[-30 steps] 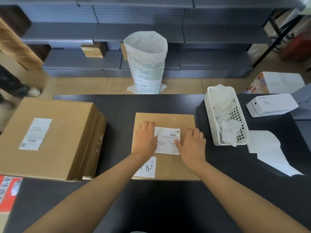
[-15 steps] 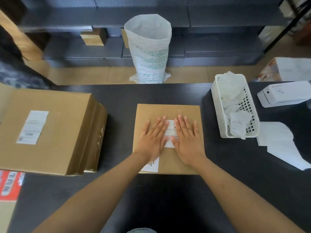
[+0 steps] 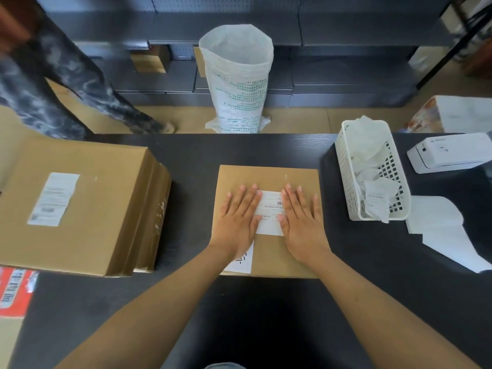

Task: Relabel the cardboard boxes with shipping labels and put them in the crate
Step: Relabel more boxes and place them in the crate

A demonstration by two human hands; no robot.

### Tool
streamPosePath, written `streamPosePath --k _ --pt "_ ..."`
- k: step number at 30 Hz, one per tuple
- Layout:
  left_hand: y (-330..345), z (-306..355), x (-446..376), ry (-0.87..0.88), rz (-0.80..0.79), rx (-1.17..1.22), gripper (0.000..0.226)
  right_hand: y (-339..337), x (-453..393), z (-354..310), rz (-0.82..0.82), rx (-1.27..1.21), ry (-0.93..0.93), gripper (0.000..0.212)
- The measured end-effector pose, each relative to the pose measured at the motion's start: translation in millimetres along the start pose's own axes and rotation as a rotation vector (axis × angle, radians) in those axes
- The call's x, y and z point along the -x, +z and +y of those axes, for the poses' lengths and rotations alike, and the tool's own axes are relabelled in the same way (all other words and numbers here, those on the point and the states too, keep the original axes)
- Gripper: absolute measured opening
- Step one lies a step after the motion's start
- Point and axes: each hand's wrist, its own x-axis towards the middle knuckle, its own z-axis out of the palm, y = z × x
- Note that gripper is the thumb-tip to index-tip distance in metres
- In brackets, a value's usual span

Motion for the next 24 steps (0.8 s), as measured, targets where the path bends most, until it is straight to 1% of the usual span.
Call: streamPosePath --k 4,7,9,10,13,16,18,19,21,23,24 --pt "-0.8 -0.3 -1.2 0.000 -0.032 0.004 0.055 -2.6 0.3 -0.2 -0.029 0.003 0.003 0.060" --pt "-10.2 -0.9 -3.8 0.017 -0.060 0.067 0.055 -9.1 -2.5 1.8 -0.060 -0.037 -0.009 0.060" --pt "-18.7 -3.1 -3.7 0.015 -0.030 0.053 0.057 -15.2 -4.1 2.7 -0.046 -0.113 0.002 0.062" --pt "-22.3 -4.4 -2.1 -0.003 0.004 0.030 0.057 -18.5 -3.5 3.3 -0.013 -0.162 0.028 0.062" --pt "-33.5 -12.4 3.1 -0.128 0.074 0.031 0.057 -28.8 -2.0 8.4 0.112 -0.283 0.150 0.062" --pt "-44.0 -23.2 7.3 -0.333 0.110 0.201 0.054 -33.0 5.2 18.2 0.169 -0.350 0.274 0.065" --pt "-47.8 -28.4 9.7 -0.434 0.112 0.310 0.051 -32.2 11.4 23.9 0.180 -0.469 0.422 0.069" --pt "-48.0 -29.0 11.7 -0.465 0.092 0.334 0.051 -30.5 14.0 26.8 0.172 -0.542 0.500 0.070" --pt "-45.5 -27.9 16.2 -0.536 -0.010 0.398 0.059 -26.9 16.8 30.5 0.085 -0.679 0.620 0.070" --pt "-41.2 -26.2 19.0 -0.606 -0.121 0.541 0.064 -23.0 16.9 31.2 -0.049 -0.792 0.679 0.066" --pt "-38.8 -25.1 19.9 -0.625 -0.149 0.623 0.064 -21.7 16.6 31.0 -0.099 -0.837 0.695 0.063"
